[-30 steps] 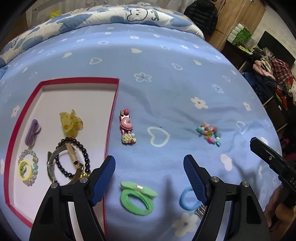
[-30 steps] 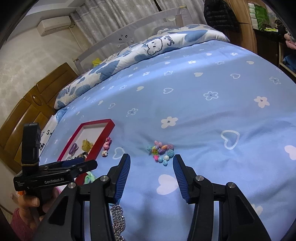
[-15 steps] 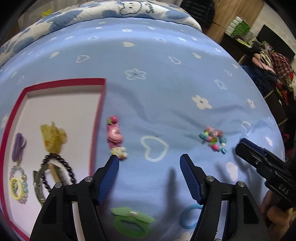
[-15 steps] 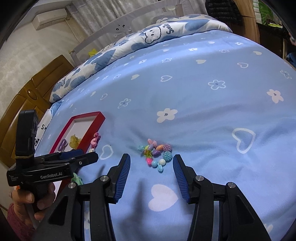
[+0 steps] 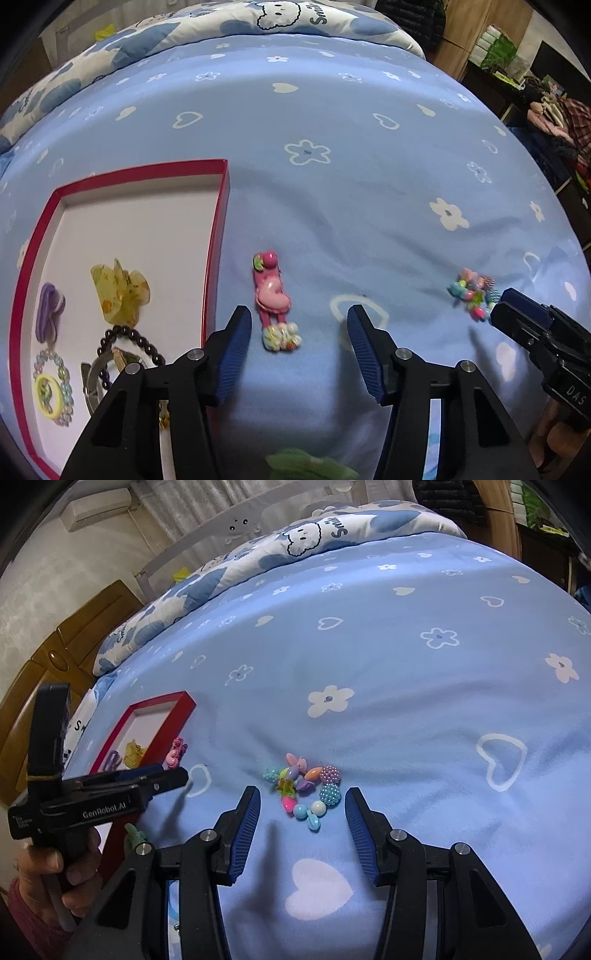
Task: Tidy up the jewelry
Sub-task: 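Grasp the pink heart clip with the left tool while the right tool grasps the bead charm string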
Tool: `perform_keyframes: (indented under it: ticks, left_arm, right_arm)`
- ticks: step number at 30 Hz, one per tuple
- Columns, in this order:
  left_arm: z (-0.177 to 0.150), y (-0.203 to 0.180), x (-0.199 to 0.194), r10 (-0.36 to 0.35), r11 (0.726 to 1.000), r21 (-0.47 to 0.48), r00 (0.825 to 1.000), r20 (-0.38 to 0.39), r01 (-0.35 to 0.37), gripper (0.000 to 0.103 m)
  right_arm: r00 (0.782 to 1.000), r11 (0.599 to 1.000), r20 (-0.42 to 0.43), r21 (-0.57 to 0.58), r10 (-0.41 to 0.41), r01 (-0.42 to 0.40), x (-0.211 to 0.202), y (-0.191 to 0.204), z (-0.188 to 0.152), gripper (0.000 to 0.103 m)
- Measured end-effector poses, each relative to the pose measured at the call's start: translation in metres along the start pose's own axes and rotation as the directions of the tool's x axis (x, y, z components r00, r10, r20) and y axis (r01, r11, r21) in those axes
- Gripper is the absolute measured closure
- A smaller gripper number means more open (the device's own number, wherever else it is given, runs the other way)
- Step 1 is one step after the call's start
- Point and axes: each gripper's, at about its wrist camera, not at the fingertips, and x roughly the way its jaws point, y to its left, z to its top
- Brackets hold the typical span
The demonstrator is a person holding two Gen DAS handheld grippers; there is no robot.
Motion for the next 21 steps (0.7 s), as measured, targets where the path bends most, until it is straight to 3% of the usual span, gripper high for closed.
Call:
perform_keyframes:
  ticks: [8,10,12,13,17,21]
  left_arm:
    - [0.007,-0.013,0.016,0.04,0.997,0.075,0.999,-0.037,-0.037,0.05]
    - [0.009,-0.012,0.017,0.044,0.997,0.071,0.998,-0.036,-0.041,0.057]
    - [0.01,-0.008,0.019,0.039,0.998,0.058,0.999,-0.038,-0.037,0.077]
    - [0.011,-0.007,0.019,0.034,0.998,0.053,0.999,-0.038,-0.032,0.082]
    - [0.009,-0.006,0.015,0.017,0.998,0.056,1.0,-0.018,-0.016,0.085]
    - [0.005,-0.007,0.001,0.0,0.998,0.06,1.0,0.017,-0.001,0.085]
  right_arm:
    - [0.999,0.998,-0.018,-0.046,-0.037,0.036,0.016,0.005,0.002,0.056]
    - [0.998,0.997,-0.022,-0.058,-0.054,0.052,0.019,0.006,0.002,0.062]
    - [0.997,0.995,-0.026,-0.069,-0.07,0.068,0.022,0.006,0.001,0.067]
    - [0.996,0.994,-0.024,-0.074,-0.081,0.079,0.022,0.006,0.001,0.072]
    - [0.994,0.991,-0.013,-0.078,-0.106,0.105,0.02,0.006,0.001,0.086]
    - [0.995,0.992,0.003,-0.078,-0.095,0.095,0.013,0.008,0.0,0.086]
